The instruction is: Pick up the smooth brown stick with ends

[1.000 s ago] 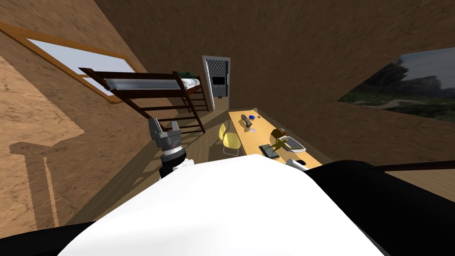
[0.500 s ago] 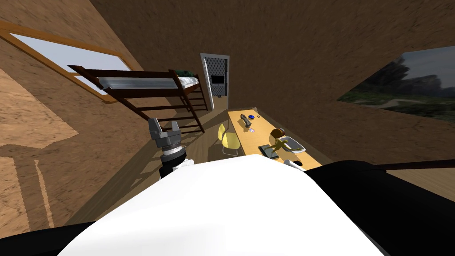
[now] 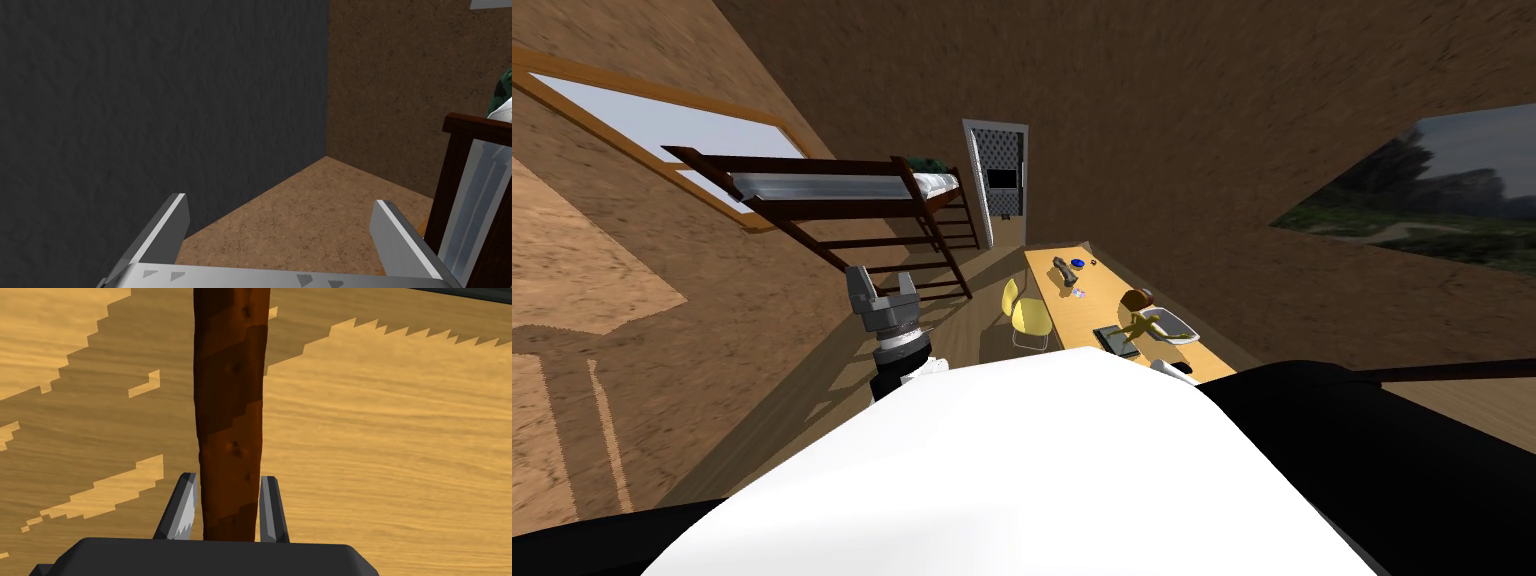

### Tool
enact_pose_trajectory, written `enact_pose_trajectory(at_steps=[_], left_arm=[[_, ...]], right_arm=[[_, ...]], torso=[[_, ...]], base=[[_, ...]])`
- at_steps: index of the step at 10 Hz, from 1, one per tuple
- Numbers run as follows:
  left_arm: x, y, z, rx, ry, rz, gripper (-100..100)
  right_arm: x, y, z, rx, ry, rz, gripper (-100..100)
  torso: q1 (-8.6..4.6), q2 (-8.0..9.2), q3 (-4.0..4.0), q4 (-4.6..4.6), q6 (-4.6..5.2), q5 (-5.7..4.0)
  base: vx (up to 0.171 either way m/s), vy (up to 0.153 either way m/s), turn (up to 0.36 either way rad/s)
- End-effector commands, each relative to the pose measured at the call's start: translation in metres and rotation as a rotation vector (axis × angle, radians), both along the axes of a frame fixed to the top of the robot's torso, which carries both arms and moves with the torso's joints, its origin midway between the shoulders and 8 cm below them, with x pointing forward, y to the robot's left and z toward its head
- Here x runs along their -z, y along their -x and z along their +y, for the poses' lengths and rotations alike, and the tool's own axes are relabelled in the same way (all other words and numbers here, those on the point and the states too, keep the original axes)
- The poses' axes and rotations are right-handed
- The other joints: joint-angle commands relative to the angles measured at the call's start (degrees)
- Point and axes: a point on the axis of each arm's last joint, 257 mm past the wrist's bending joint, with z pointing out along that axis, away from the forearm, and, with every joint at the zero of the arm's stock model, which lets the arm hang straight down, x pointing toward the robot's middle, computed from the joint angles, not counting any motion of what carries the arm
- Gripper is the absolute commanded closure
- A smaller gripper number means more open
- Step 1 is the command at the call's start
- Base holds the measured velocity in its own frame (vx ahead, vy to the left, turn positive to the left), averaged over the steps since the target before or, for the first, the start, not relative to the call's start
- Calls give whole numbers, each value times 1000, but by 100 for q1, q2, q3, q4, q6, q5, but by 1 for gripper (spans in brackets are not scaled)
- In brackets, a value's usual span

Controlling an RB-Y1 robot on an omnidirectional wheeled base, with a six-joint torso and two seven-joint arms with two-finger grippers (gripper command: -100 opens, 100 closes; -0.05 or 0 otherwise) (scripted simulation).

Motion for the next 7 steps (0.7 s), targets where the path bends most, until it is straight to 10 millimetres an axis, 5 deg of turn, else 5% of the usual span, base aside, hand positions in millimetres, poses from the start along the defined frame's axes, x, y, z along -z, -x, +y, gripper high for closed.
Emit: enact_pose_trajectory(at_steps=[1,2,3,6,7], left_arm=[[0,0,0,0,0,0,0],[0,0,0,0,0,0,0],[0,0,0,0,0,0,0],[0,0,0,0,0,0,0],[0,0,0,0,0,0,0]], right_arm=[[0,0,0,0,0,0,100],[0,0,0,0,0,0,0],[-9,-1,-6,3,2,0,100],[-15,0,-11,4,3,0,100],[-16,0,-11,5,2,1,0]], torso=[[0,0,0,0,0,0],[-1,0,0,0,0,0],[-1,0,0,0,0,0],[17,3,1,1,-1,7],[10,2,1,0,0,4]], base=[[0,0,0],[0,0,0],[-6,20,35],[-6,30,19],[0,0,0]])
